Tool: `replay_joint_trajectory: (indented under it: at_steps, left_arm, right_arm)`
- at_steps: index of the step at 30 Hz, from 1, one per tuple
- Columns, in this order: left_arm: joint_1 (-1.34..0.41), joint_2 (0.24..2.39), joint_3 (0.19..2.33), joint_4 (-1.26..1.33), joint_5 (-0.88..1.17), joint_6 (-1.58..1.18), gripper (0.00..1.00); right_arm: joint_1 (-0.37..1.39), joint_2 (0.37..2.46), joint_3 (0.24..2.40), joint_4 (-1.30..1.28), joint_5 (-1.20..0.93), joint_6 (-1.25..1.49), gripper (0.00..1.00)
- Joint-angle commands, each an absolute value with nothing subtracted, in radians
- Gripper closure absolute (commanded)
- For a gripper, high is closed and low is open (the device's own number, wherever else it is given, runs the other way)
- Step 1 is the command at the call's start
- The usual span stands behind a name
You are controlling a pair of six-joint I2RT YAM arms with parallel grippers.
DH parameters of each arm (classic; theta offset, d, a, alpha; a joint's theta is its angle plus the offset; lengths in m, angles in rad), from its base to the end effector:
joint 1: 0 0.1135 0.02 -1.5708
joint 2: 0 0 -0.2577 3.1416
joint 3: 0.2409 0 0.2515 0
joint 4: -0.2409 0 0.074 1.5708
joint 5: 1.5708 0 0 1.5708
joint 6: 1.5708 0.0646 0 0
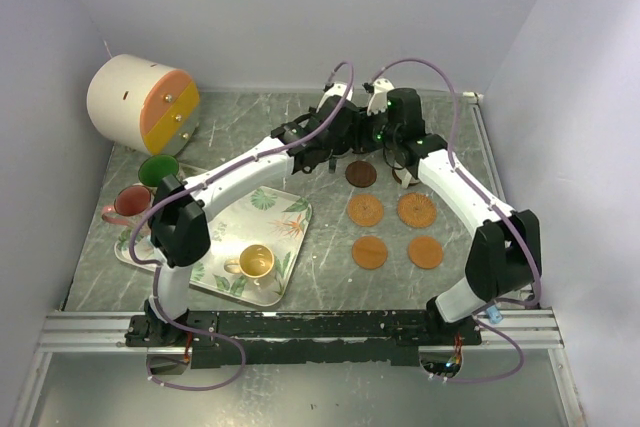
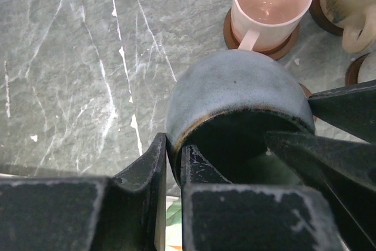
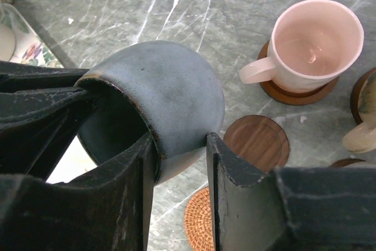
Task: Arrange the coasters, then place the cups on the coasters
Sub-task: Place the cup on the coaster.
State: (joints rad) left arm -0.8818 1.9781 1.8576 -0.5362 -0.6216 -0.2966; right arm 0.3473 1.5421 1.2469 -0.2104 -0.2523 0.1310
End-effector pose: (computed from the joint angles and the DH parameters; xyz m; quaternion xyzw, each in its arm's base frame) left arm 0.3291 -0.3404 0.3031 0.1172 0.8570 -0.0053 0.5018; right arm 0.3548 0.1456 0.2913 -0.1558 0.8428 0.2246 0.4637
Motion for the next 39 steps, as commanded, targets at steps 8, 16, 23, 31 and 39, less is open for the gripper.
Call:
replay_joint_trajectory:
  at_steps: [8,16,23,31,39]
  left_arm:
    - [-0.894,1.898,1.892,-0.409,-0.391,-0.257,0.92]
    - [-0.893,1.845,1.834,-0.365,-0.272,-0.242,0.85]
    - [-0.893,1.796,1.790,-0.344,-0.224,-0.189,0.68]
    - [-0.892,1.687,1.635,-0.278,-0.330,-0.044,0.52]
    - [-0.892,1.611,1.534,-0.243,-0.412,0.017,0.43]
  right_arm:
    - [0.337,1.583,1.288,-0.244,-0.083,0.132,0.99]
    - [0.334,1.576,1.284,-0.251,-0.045,0.117,1.00]
    - [0.315,1.586,1.287,-0.272,0.015,0.114,1.00]
    - [0.309,1.648,1.331,-0.317,0.094,0.122,1.00]
    - [0.306,1.721,1.407,-0.408,0.134,0.121,1.00]
